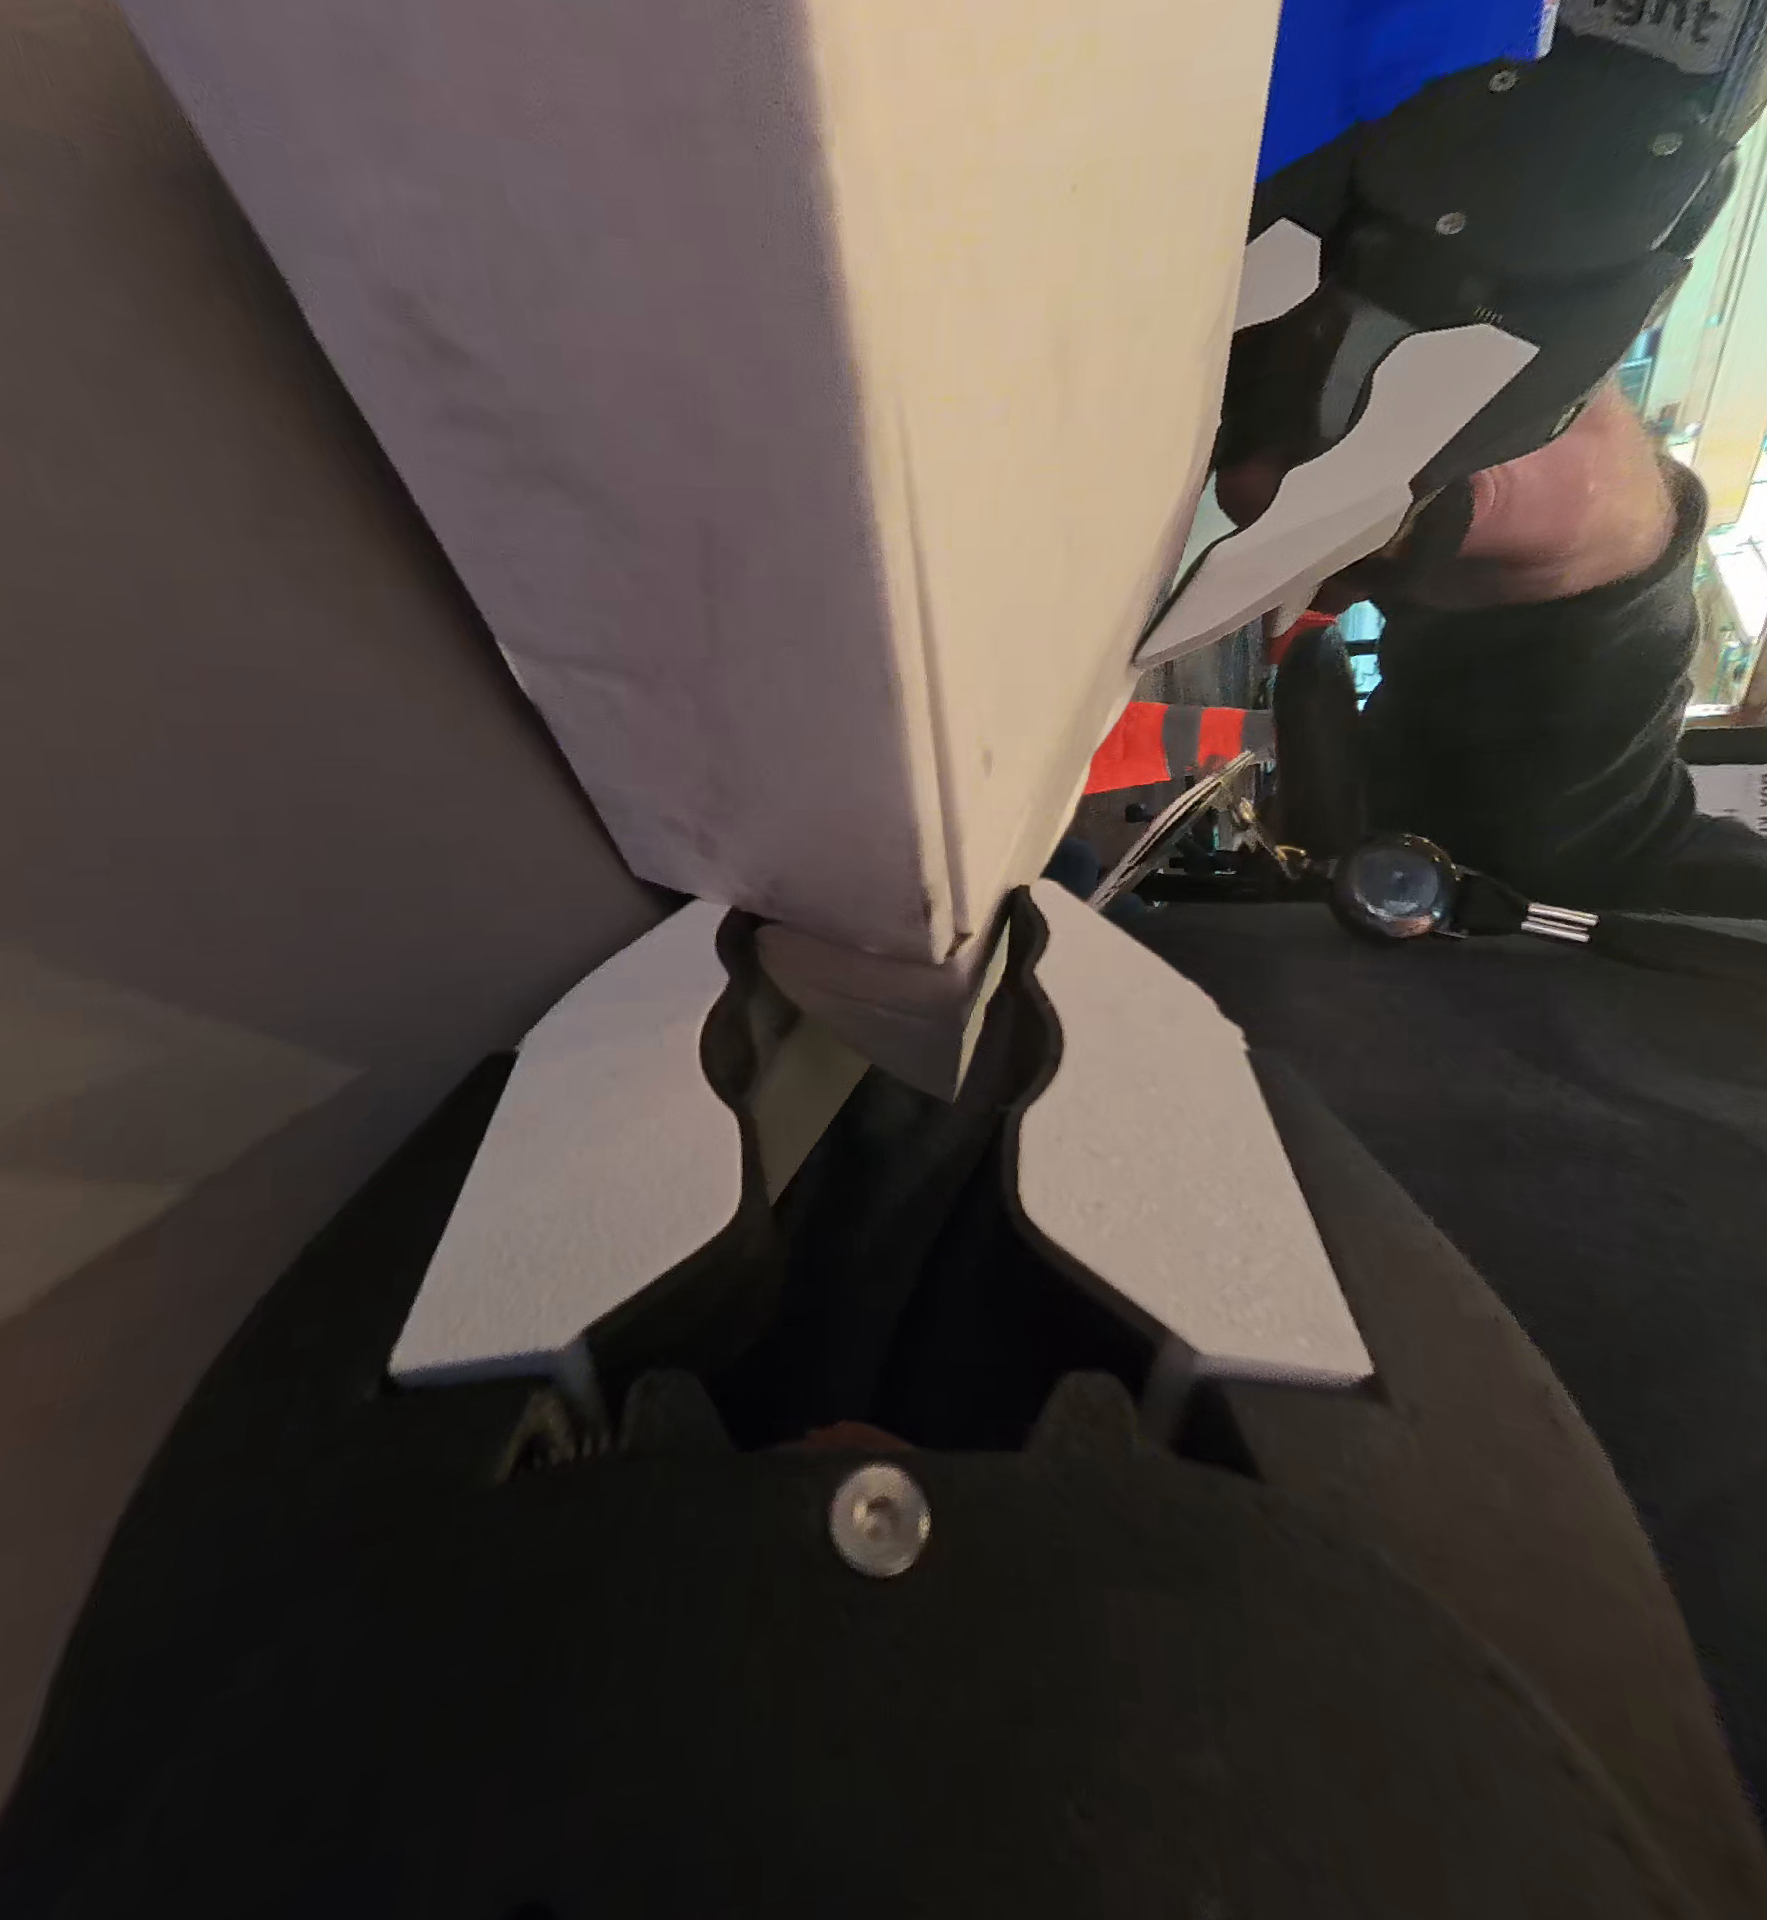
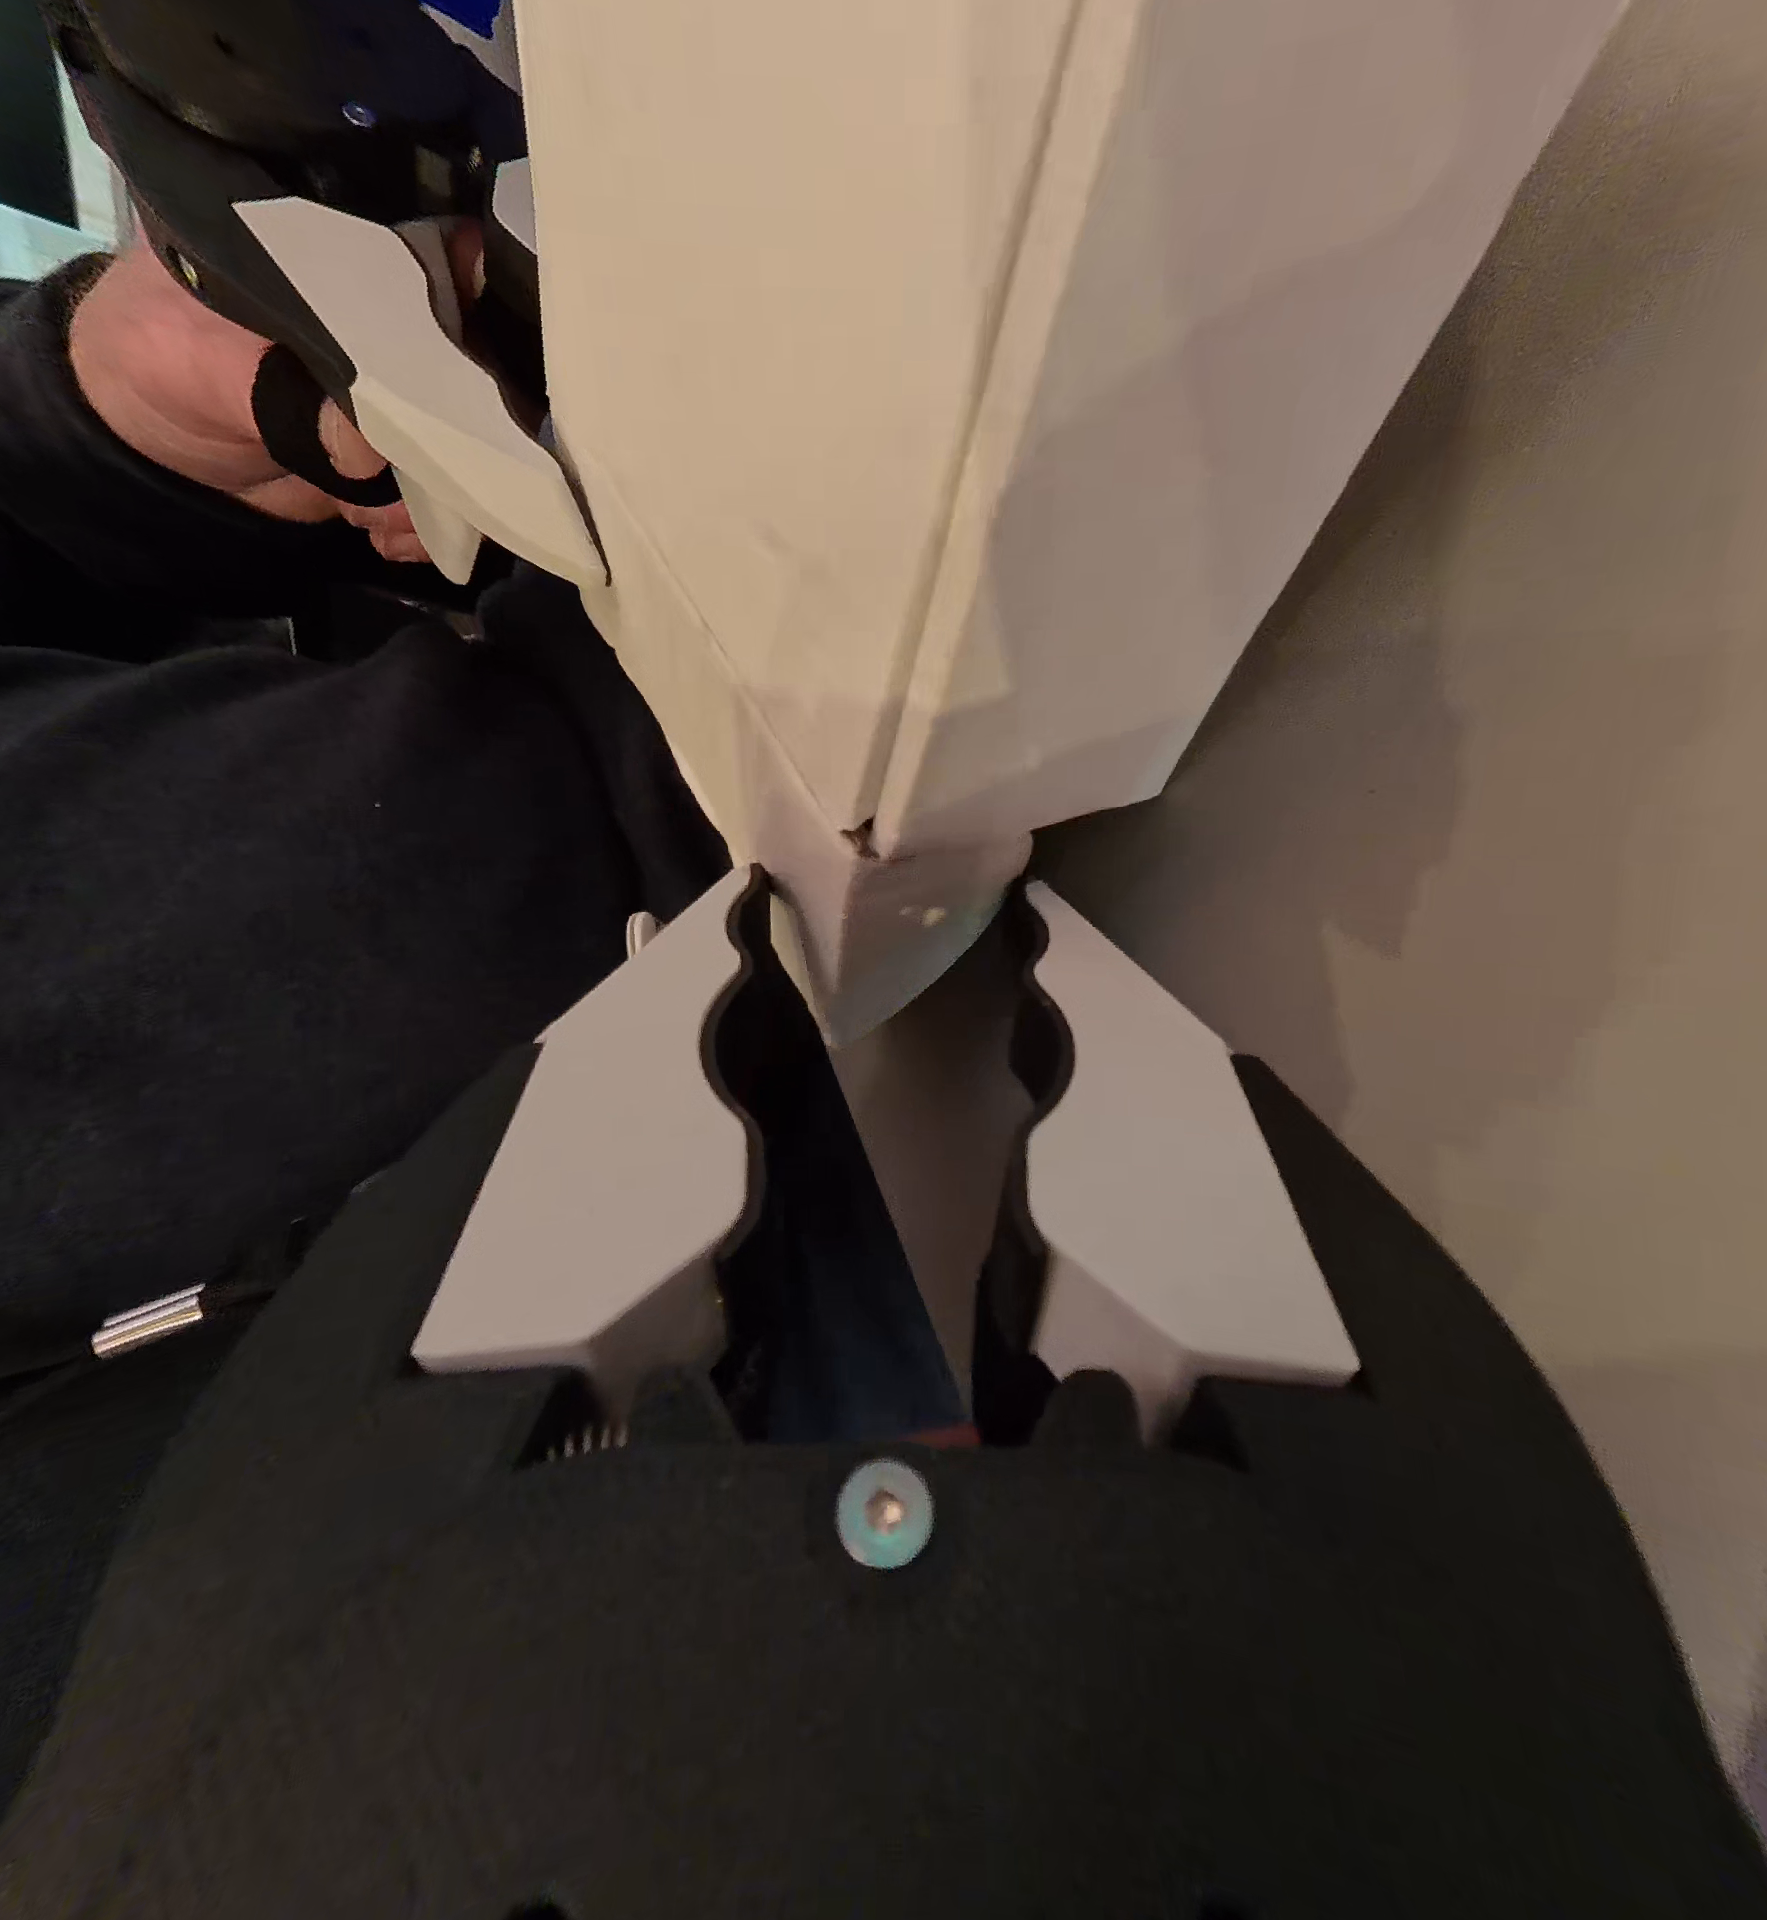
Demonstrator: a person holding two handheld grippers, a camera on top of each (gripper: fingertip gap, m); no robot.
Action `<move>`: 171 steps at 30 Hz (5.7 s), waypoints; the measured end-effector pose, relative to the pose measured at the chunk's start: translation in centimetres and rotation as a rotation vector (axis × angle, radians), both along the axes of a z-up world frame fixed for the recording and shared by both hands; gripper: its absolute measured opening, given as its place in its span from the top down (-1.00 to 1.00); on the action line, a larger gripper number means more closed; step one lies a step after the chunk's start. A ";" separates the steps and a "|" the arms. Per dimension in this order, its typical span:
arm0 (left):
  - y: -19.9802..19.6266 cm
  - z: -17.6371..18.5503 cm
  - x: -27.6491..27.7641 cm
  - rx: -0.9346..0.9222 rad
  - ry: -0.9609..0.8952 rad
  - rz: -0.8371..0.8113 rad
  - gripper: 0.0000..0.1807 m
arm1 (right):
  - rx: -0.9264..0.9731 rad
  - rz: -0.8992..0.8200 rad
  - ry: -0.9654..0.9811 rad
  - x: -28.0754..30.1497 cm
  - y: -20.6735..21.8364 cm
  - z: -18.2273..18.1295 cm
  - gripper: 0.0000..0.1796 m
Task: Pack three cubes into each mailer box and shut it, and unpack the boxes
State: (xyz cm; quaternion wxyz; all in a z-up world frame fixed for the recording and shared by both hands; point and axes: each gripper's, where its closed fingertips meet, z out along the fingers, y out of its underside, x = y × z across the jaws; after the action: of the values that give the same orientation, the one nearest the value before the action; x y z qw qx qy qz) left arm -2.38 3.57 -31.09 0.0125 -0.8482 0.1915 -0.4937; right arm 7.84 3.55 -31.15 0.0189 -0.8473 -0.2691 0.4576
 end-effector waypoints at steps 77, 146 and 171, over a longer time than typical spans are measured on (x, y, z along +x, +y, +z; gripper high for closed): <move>4.4 0.2 -3.1 0.609 0.236 -0.167 0.47 | 0.502 0.206 -0.201 -0.8 4.3 0.0 0.48; 2.9 -0.3 -2.0 0.495 0.157 -0.080 0.43 | 0.801 0.254 -0.332 -3.3 11.7 3.0 0.63; 2.1 -0.3 -1.4 0.403 0.107 -0.023 0.46 | 0.801 0.214 -0.304 -3.5 11.5 3.0 0.73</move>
State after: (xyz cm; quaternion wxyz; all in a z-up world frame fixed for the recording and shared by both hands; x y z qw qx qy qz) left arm -3.79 5.63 -31.36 0.1659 -0.8513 0.2966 -0.3997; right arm 4.37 15.04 -28.13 0.2585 -0.7981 -0.5111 0.1870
